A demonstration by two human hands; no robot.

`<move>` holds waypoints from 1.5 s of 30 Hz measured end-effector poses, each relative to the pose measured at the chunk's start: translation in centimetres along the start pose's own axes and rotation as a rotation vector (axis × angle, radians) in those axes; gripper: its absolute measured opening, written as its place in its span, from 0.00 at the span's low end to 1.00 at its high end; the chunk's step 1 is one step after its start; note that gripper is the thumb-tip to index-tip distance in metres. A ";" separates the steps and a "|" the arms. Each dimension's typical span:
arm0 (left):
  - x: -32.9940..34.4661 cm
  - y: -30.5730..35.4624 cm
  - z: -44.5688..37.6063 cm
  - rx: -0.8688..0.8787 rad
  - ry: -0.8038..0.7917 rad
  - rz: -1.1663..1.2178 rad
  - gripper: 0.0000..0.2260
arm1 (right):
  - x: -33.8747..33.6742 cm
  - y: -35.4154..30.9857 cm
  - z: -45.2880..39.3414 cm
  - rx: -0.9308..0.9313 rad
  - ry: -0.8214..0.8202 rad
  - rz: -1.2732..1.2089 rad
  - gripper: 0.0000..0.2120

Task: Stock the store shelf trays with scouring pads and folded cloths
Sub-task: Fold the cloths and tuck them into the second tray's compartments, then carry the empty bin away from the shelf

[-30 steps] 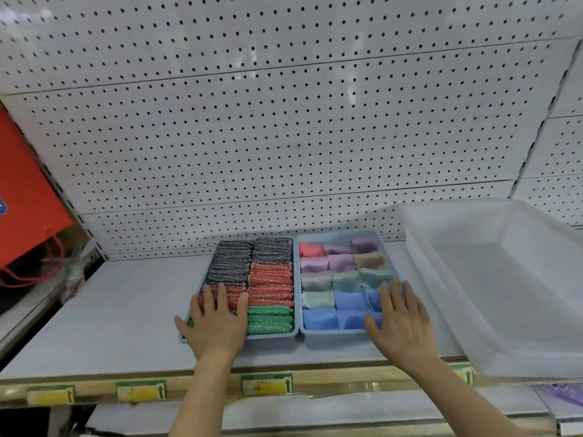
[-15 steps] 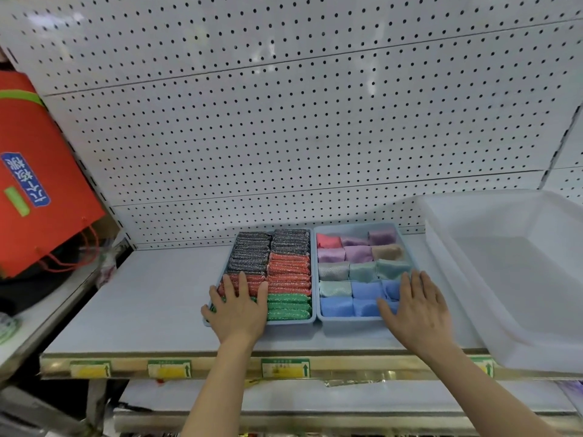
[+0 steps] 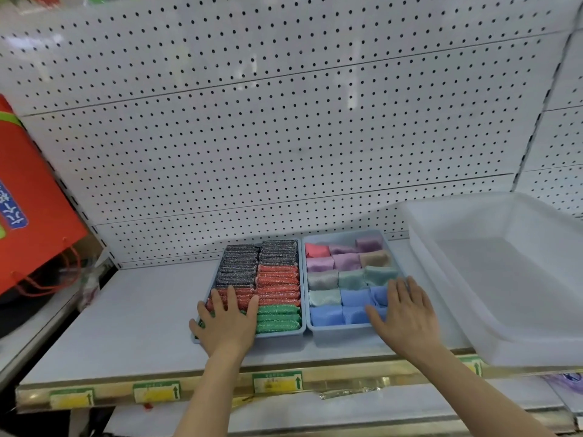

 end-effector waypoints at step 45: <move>-8.7 35.1 16.8 0.271 0.128 0.320 0.23 | -17.8 34.7 -5.4 0.243 0.047 -0.377 0.24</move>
Point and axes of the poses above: each hand's wrist, its own z-axis away from the middle knuckle, its own x-axis out of the palm, y = z × x, the point moved 1 cm from there along -z, towards the middle knuckle, and after that the axes turned 13 degrees about -z, right-handed, at the moved point
